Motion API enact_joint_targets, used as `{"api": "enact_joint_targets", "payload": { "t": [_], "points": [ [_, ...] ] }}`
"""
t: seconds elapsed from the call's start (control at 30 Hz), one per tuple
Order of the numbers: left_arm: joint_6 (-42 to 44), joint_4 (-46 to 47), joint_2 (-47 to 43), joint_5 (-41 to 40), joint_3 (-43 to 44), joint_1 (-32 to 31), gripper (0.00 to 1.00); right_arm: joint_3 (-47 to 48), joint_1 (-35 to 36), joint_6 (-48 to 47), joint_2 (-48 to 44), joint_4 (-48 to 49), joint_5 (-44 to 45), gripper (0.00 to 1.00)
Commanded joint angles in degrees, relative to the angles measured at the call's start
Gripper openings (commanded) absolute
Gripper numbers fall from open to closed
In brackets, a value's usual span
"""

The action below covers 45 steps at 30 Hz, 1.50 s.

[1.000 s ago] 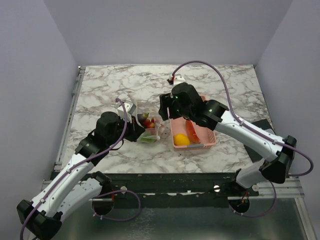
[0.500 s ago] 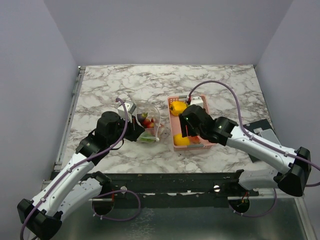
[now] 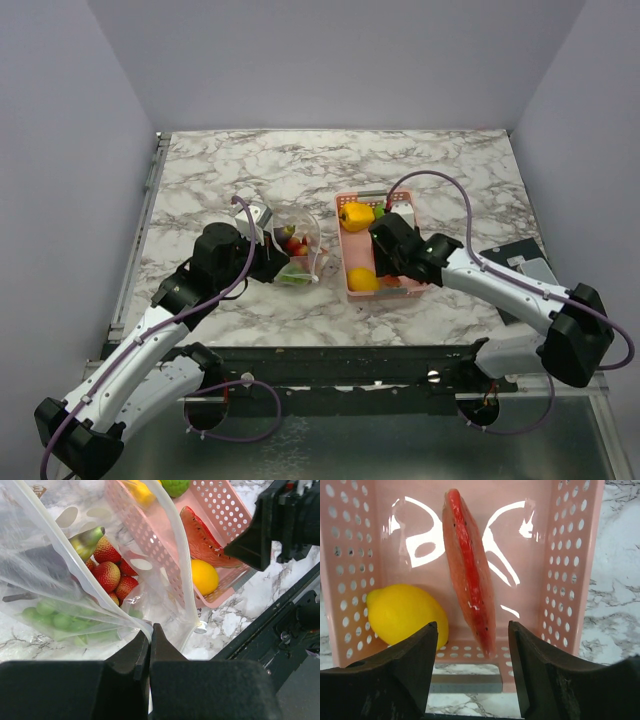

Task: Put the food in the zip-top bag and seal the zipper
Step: Pick up the fake fruit from the bin.

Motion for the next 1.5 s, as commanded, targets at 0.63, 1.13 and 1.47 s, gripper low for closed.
{"api": "enact_joint_targets", "payload": {
  "t": [0.63, 1.13, 1.47],
  "points": [
    [0.61, 0.64, -0.86, -0.98, 0.34, -0.17, 0.0, 1.44, -8.36, -5.0, 14.1, 11.04, -8.75, 0.28],
    [0.63, 0.65, -1.17, -0.95, 0.34, -0.23, 0.0, 4.0, -8.49, -5.88, 7.3, 7.23, -6.33, 0.01],
    [0.52, 0.67, -1.16, -1.15, 0.34, -0.23, 0.0, 8.16, -7.51, -7.31, -2.34, 7.41, -14.26, 0.01]
  ]
}}
